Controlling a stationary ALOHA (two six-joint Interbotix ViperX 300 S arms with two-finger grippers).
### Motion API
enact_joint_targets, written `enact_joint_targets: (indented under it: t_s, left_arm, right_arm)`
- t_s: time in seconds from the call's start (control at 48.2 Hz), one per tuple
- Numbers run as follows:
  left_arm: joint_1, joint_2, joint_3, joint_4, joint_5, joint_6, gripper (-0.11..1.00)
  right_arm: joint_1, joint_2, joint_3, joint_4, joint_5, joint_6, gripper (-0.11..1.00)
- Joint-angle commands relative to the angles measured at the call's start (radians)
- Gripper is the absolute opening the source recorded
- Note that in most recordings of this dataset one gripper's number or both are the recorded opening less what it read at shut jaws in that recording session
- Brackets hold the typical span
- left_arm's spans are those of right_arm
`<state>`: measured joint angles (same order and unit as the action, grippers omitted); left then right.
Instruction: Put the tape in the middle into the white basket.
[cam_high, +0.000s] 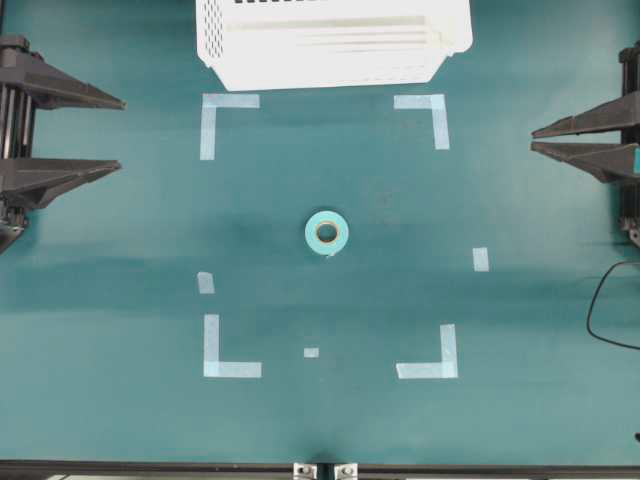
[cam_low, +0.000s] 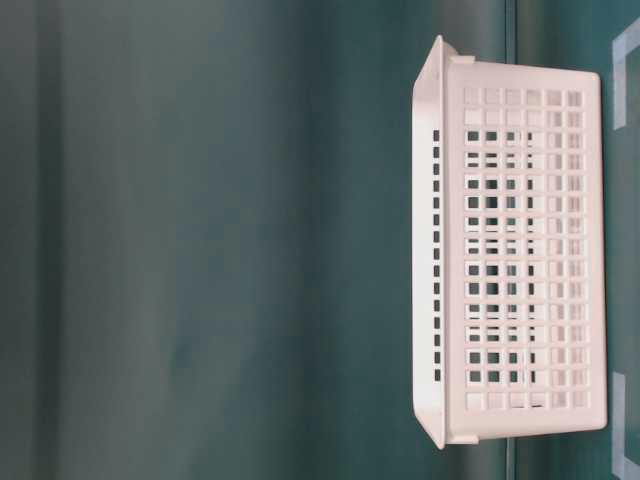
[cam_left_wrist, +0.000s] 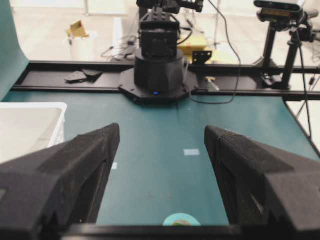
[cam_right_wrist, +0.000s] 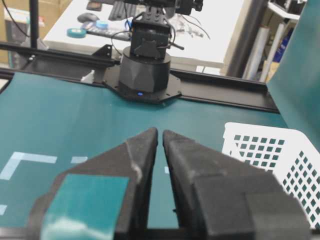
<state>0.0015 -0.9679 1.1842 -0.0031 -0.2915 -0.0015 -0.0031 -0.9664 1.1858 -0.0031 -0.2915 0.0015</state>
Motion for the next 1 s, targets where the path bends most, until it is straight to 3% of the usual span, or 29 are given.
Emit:
enact_joint_targets:
  t_s: [0.0,0.041,0.145,0.228,0.56,0.684,0.892,0.974]
  left_arm:
    - [-0.015,-0.017,0.014,-0.025,0.0,0.0,0.24]
    - [-0.014,-0.032,0.023,-0.026,0.002,-0.003,0.22]
    - [-0.015,-0.08,0.048,-0.026,0.005,-0.003,0.02]
    - [-0.017,-0.112,0.067,-0.026,0.025,-0.003,-0.07]
    - [-0.023,-0.27,0.16,-0.025,0.176,-0.003,-0.11]
    - [-0.025,-0.322,0.183,-0.026,0.235,-0.005,-0.11]
    - [-0.025,-0.354,0.193,-0.026,0.311,-0.005,-0.11]
    - [-0.025,-0.354,0.195,-0.026,0.331,-0.005,-0.11]
  right_arm:
    - [-0.002,0.003,-0.006,0.0,-0.011,0.002,0.24]
    - [-0.003,0.003,0.008,0.002,-0.012,0.006,0.22]
    - [-0.006,-0.003,0.026,0.002,-0.011,0.029,0.03]
    - [-0.005,-0.008,0.037,0.002,-0.012,0.051,0.0]
    - [-0.006,-0.008,0.046,0.0,-0.018,0.063,0.02]
    - [-0.006,-0.006,0.048,0.002,-0.023,0.063,0.25]
    - [-0.006,-0.005,0.046,0.0,-0.025,0.063,0.85]
    - [-0.008,-0.003,0.044,0.0,-0.023,0.063,0.98]
